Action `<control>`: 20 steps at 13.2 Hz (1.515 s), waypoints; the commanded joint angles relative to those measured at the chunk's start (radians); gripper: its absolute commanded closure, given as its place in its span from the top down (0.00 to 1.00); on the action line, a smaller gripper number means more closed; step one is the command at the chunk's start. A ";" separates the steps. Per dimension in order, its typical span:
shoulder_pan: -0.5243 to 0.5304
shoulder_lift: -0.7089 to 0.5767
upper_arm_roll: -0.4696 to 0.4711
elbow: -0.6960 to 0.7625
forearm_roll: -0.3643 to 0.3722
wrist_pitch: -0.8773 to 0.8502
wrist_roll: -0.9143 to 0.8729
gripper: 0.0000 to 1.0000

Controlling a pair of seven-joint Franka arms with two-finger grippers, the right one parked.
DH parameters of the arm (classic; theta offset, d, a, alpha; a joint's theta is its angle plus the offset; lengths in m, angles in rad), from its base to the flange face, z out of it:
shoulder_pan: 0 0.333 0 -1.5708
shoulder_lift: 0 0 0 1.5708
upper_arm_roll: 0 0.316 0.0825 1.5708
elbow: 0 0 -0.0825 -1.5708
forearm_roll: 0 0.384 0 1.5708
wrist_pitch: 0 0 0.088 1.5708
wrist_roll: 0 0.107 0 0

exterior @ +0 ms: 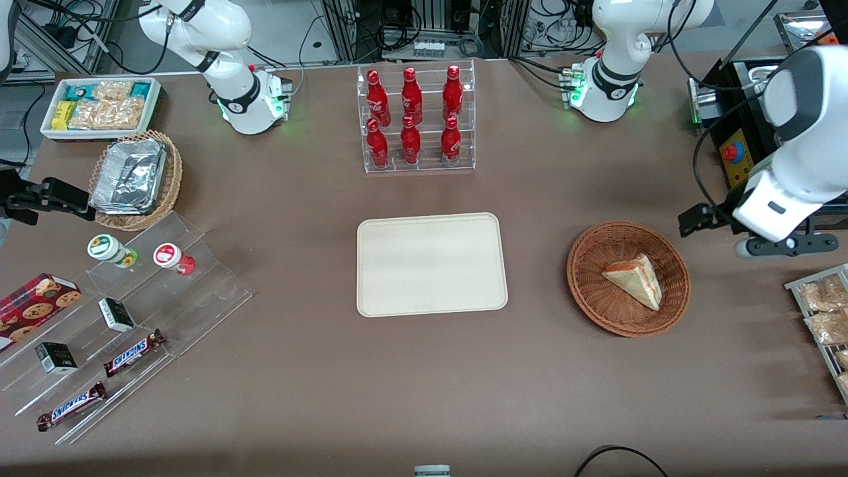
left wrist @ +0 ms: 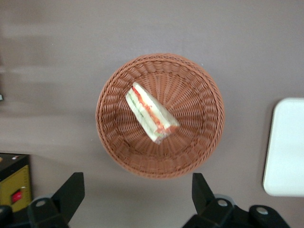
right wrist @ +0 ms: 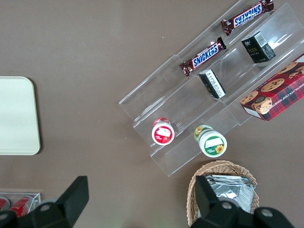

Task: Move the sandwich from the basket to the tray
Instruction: 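Move the left gripper over the wicker basket toward the sandwich, then lower the open left gripper around the wrapped sandwich wedge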

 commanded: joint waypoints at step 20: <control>-0.017 0.190 -0.015 -0.329 -0.001 0.637 -0.607 1.00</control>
